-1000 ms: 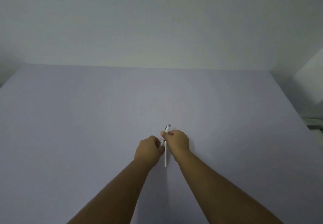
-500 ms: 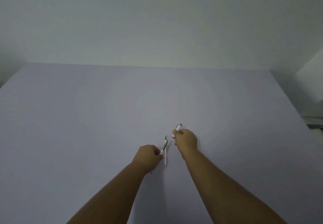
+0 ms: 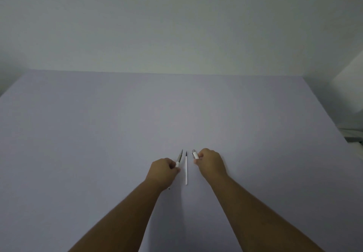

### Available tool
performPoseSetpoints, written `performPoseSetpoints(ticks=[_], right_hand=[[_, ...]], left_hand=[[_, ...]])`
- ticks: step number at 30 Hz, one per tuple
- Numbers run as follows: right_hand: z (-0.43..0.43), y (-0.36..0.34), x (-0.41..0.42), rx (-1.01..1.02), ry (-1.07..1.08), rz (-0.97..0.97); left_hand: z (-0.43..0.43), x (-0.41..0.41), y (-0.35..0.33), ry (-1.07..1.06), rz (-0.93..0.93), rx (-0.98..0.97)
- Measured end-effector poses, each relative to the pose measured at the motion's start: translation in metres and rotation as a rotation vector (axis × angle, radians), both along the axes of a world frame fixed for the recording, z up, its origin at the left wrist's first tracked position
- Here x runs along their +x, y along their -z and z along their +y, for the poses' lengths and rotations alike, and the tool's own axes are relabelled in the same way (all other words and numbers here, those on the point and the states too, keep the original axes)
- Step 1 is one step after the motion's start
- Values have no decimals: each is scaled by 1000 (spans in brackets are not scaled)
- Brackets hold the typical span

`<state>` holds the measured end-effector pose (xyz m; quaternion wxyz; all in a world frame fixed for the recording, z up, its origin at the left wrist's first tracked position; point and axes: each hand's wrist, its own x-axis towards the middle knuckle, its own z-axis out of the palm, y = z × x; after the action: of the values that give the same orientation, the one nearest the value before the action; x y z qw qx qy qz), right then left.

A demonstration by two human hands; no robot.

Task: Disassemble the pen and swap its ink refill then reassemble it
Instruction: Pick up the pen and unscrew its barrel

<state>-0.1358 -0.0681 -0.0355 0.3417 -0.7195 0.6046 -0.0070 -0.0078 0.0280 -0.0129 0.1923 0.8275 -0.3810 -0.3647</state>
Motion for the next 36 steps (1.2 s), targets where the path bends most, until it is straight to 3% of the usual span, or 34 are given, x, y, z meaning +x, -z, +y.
performPoseSetpoints(ticks=[6,10,15,19,25,28,31,36], right_hand=[[2,-1,-2,-1,0,-6],[5,-12,0,-45,51,-127],[12,-35,14,183,108,-444],[13,-40,18,226,117,-517],[10,-49,9,368,144,-705],[10,-52,9,468,206,-731],[9,-51,9,431,218,-652],[8,-53,10,504,233,-845]], left_hand=[[1,-1,0,13,-16,-14],[2,0,-5,-5,-11,-9],[0,-4,-13,22,-79,-39],[-1,-6,-22,54,-99,-62],[3,0,-32,61,100,-113],[4,-1,-34,106,59,-118],[5,-4,-39,117,33,-120],[6,-4,-42,128,-2,-125]])
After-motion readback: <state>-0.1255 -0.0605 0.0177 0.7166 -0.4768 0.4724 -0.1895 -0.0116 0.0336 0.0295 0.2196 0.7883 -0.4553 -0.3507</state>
